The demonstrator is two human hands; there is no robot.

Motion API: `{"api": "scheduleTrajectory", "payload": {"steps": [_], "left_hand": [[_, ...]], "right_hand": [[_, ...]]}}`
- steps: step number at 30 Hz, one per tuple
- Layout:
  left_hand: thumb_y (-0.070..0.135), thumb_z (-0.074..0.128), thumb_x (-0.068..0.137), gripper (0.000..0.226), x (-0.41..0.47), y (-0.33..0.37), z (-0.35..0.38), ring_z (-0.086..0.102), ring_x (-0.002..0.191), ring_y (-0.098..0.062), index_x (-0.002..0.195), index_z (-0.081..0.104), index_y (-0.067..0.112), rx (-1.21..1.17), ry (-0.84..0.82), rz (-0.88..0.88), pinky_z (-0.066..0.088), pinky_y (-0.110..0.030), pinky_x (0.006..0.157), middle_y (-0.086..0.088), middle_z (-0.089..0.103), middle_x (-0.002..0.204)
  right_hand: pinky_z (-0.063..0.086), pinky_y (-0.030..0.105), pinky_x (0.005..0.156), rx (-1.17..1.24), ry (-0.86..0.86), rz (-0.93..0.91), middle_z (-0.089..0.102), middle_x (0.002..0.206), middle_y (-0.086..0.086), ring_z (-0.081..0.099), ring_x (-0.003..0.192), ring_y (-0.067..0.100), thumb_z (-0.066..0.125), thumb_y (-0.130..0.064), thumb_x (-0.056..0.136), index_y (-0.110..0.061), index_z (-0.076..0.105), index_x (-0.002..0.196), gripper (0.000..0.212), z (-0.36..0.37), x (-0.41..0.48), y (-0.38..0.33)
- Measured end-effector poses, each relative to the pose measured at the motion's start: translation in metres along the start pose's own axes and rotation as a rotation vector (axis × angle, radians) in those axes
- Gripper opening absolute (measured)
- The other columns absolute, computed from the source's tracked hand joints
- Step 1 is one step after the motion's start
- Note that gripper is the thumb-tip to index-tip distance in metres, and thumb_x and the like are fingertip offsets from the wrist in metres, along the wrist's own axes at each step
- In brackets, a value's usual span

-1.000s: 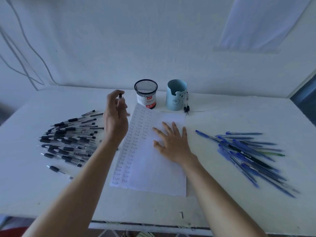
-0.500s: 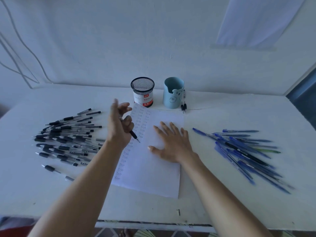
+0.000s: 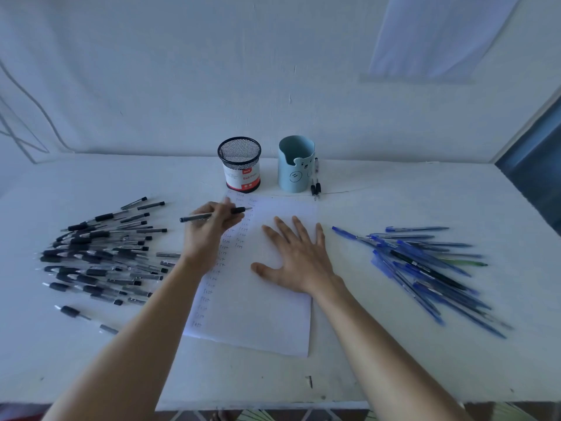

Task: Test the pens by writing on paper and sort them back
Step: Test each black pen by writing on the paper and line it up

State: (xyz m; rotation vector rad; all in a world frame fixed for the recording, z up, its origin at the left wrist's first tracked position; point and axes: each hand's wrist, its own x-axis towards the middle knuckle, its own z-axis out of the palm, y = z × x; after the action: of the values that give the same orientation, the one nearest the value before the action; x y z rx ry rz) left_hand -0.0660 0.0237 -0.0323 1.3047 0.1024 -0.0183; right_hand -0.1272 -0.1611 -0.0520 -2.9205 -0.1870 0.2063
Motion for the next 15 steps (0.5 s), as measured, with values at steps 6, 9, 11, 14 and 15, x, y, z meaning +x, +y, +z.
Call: {"api": "scheduleTrajectory", "payload": {"steps": [6, 9, 11, 14, 15], "left_hand": [[0.005, 0.079, 0.081, 0.019, -0.0092, 0.0007, -0.0027, 0.069, 0.064, -0.019, 0.083, 0.061, 0.003, 0.387, 0.067, 0.121, 0.054, -0.028, 0.051, -0.012, 0.066, 0.077], [-0.007, 0.062, 0.074, 0.018, -0.0093, -0.0006, -0.0022, 0.049, 0.041, -0.018, 0.066, 0.048, 0.000, 0.453, 0.147, 0.135, 0.036, -0.023, 0.039, -0.017, 0.053, 0.054], [-0.004, 0.055, 0.062, 0.025, -0.0090, -0.0007, -0.0043, 0.037, 0.041, -0.017, 0.054, 0.036, 0.011, 0.498, 0.182, 0.142, 0.028, -0.022, 0.041, -0.008, 0.039, 0.047], [-0.003, 0.054, 0.059, 0.031, -0.0096, -0.0009, -0.0038, 0.029, 0.043, -0.012, 0.052, 0.029, 0.015, 0.691, 0.171, 0.179, 0.023, -0.023, 0.043, 0.005, 0.030, 0.045], [-0.005, 0.054, 0.061, 0.032, -0.0095, -0.0011, -0.0029, 0.028, 0.041, -0.009, 0.053, 0.029, 0.014, 0.720, 0.173, 0.173, 0.021, -0.023, 0.043, 0.009, 0.028, 0.043]], "right_hand": [[-0.008, 0.062, 0.117, -0.004, 0.017, 0.002, -0.002, 0.166, -0.013, -0.010, 0.153, 0.019, 0.029, -0.085, 0.082, -0.042, 0.008, 0.156, 0.088, 0.0009, 0.0005, 0.0000], [-0.007, 0.062, 0.117, -0.002, 0.020, -0.003, -0.002, 0.166, -0.013, -0.010, 0.153, 0.019, 0.029, -0.085, 0.082, -0.041, 0.008, 0.155, 0.088, 0.0006, 0.0006, -0.0002], [-0.007, 0.062, 0.117, 0.001, 0.021, -0.003, -0.002, 0.166, -0.013, -0.010, 0.153, 0.019, 0.030, -0.085, 0.082, -0.041, 0.008, 0.156, 0.088, 0.0003, 0.0000, -0.0001], [-0.007, 0.062, 0.117, 0.002, 0.022, -0.005, -0.002, 0.166, -0.012, -0.010, 0.153, 0.019, 0.030, -0.084, 0.083, -0.040, 0.008, 0.156, 0.088, -0.0001, -0.0009, -0.0002], [-0.007, 0.062, 0.117, 0.003, 0.024, -0.006, -0.002, 0.166, -0.012, -0.010, 0.153, 0.020, 0.030, -0.084, 0.083, -0.040, 0.008, 0.156, 0.088, 0.0003, -0.0006, -0.0004]]}}
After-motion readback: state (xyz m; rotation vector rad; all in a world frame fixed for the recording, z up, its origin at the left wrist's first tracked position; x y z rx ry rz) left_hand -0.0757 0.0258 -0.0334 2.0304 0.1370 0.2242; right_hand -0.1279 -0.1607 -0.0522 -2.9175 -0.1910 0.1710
